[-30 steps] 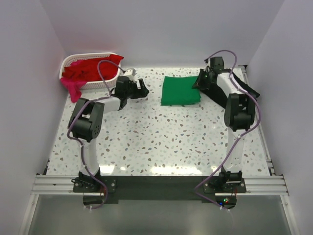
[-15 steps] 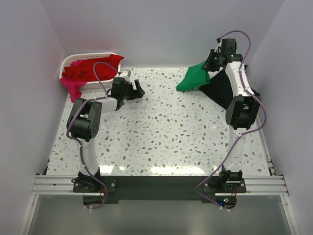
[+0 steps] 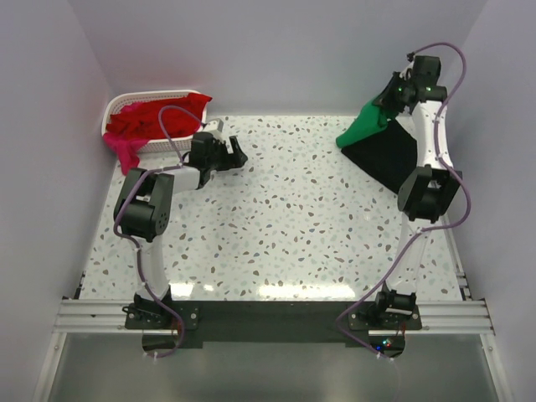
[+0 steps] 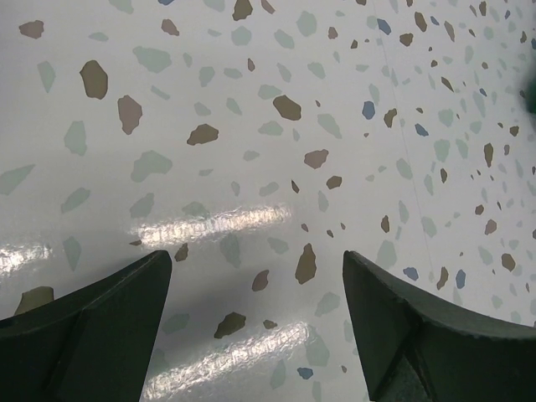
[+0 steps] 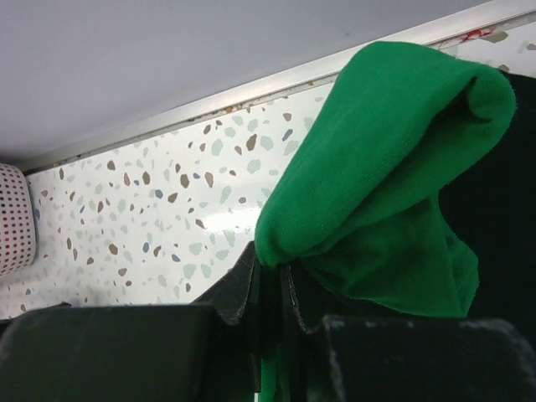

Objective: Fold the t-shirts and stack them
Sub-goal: Neatly place the folded tshirt to the corner

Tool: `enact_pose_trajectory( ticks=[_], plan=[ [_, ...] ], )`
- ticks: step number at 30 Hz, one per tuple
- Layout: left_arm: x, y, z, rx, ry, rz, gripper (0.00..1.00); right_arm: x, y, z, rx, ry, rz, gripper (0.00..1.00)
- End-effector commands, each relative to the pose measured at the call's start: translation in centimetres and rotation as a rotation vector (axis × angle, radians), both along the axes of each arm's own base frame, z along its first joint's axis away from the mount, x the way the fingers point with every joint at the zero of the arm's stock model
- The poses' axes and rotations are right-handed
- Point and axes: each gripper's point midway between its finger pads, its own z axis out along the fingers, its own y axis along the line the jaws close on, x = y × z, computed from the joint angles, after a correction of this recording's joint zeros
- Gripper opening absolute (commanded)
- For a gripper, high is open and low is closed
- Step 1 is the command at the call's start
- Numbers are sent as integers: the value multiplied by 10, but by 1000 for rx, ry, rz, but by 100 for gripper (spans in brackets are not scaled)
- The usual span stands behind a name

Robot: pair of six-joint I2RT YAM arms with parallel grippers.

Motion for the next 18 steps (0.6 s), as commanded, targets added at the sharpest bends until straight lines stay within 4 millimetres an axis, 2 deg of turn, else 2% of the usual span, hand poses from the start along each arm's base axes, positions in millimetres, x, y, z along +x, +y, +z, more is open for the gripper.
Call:
enact_pose_trajectory(
  ticks=[1, 11, 18],
  plan=[
    [8, 0, 19, -23, -62, -10, 88, -8, -5, 65, 25, -129, 0, 0],
    [7, -2, 20, -39, -60, -17, 88, -17, -26, 102, 77, -208, 3, 0],
    [7, -3, 18, -42, -55, -22, 88, -26, -37, 118, 107, -243, 12, 0]
  ],
)
